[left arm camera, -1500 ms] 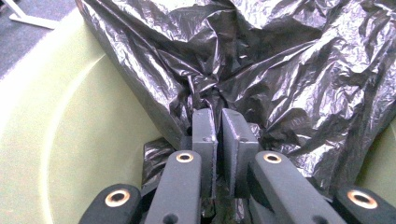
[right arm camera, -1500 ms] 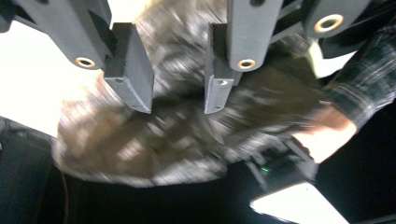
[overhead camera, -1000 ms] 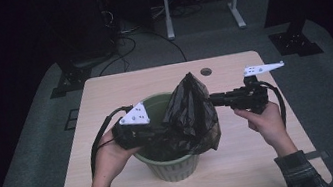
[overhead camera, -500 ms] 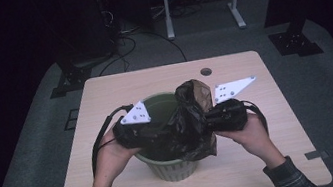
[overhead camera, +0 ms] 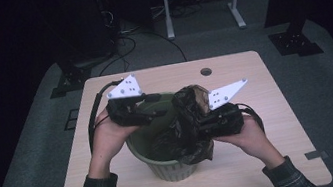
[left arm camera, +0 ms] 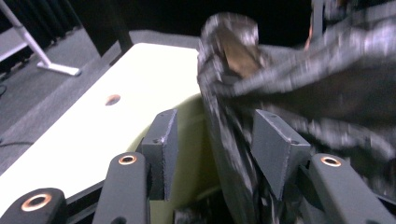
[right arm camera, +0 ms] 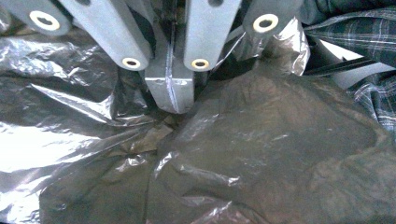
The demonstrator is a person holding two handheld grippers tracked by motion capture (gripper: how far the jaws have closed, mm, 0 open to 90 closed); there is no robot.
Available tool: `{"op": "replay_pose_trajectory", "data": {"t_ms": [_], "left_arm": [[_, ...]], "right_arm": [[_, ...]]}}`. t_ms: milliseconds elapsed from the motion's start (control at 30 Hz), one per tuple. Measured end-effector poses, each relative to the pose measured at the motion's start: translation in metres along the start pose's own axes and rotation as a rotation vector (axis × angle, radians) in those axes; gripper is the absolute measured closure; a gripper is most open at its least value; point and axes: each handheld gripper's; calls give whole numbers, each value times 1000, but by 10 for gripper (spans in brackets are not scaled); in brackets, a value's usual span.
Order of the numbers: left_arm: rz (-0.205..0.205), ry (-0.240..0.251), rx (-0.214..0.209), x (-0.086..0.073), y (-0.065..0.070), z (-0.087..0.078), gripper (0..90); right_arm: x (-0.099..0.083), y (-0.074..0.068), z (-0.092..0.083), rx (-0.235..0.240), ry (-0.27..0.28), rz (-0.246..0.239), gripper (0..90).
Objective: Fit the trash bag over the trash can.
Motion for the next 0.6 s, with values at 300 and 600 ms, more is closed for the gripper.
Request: {"op": "replay_pose_trajectory", "data": {"t_ms": [300,600], "left_arm": [[-9,27,-55,36,-24,15,500],[12,9,-128,60,-31,50,501]], "right_arm": [[0,2,3,10,-9,-5,900],[0,5,6,24,-18,-3,900]]}}
Point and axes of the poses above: each handheld gripper's, and its own axes: z roughly forward along the jaws, x roughly out of its top, y roughly to its right, and after that the axes turned 8 degrees about -y, right-handed
